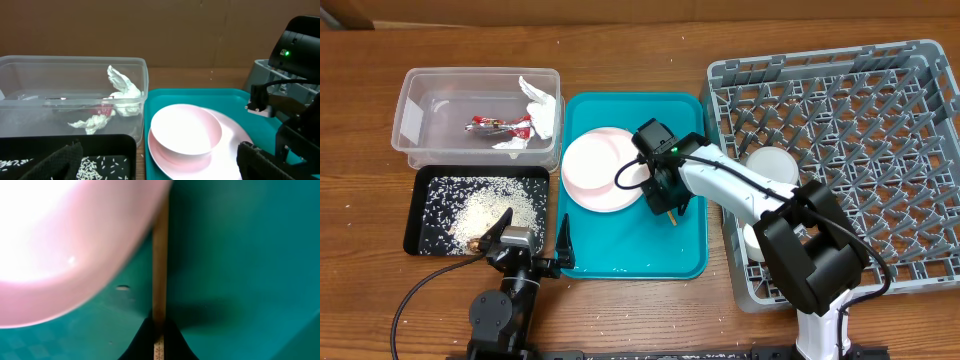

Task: Sort waste into correct bins and load items into the dishwasher
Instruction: 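Grasp the second wooden chopstick on the teal tray with right gripper, then carry the chopstick right and drop it into the dish rack, then reach right gripper to the pink plate rim and grasp it, then lift the pink plate and stand it upright in the dish rack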

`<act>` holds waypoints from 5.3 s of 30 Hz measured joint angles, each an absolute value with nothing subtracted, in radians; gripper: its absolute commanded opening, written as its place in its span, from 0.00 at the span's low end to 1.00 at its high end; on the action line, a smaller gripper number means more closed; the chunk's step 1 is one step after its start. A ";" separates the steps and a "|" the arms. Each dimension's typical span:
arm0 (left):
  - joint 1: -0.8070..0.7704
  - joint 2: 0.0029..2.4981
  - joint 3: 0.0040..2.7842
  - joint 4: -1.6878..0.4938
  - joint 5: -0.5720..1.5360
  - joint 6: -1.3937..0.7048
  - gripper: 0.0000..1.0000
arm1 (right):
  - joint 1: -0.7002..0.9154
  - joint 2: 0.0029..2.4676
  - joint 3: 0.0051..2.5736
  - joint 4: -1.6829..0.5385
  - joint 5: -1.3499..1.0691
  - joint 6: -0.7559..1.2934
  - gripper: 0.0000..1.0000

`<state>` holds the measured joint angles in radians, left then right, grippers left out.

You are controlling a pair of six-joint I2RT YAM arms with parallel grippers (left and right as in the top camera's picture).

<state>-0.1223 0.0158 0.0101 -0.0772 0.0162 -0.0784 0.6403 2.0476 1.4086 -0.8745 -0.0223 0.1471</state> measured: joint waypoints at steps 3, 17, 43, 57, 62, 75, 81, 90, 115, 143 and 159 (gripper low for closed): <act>-0.122 0.015 0.010 -0.077 0.016 -0.078 1.00 | 0.611 2.046 1.416 -0.894 -0.021 0.157 0.04; -0.122 0.015 0.010 -0.077 0.016 -0.078 1.00 | 0.321 1.697 1.517 -0.945 0.015 0.167 0.04; -0.122 0.015 0.010 -0.077 0.016 -0.078 1.00 | 0.513 1.715 1.420 -0.742 -0.163 0.239 0.40; -0.122 0.015 0.010 -0.077 0.016 -0.078 1.00 | 0.702 2.005 1.428 -0.489 -0.115 0.429 0.31; -0.122 0.016 0.010 -0.077 0.016 -0.078 1.00 | 0.701 2.040 1.428 -0.498 -0.100 0.444 0.09; -0.122 0.015 0.010 -0.077 0.016 -0.078 1.00 | 0.700 1.949 1.429 -0.590 0.018 0.447 0.04; -0.122 0.015 0.010 -0.077 0.016 -0.078 1.00 | 0.700 1.753 1.429 -0.695 0.224 0.447 0.04; -0.122 0.016 0.010 -0.077 0.016 -0.078 1.00 | 0.673 1.532 1.438 -1.008 1.061 0.503 0.04; -0.122 0.015 0.010 -0.077 0.016 -0.078 1.00 | 0.095 1.790 1.333 -0.999 1.220 0.473 0.04; -0.122 0.015 0.010 -0.077 0.016 -0.078 1.00 | 0.360 1.823 1.333 -1.039 1.384 0.436 0.04; -0.122 0.016 0.010 -0.077 0.016 -0.078 1.00 | 0.276 1.831 1.333 -1.010 1.408 0.422 0.04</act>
<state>-0.1223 0.0158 0.0097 -0.0769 0.0162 -0.0784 0.2764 1.8313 1.3331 -1.0103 1.4078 0.4225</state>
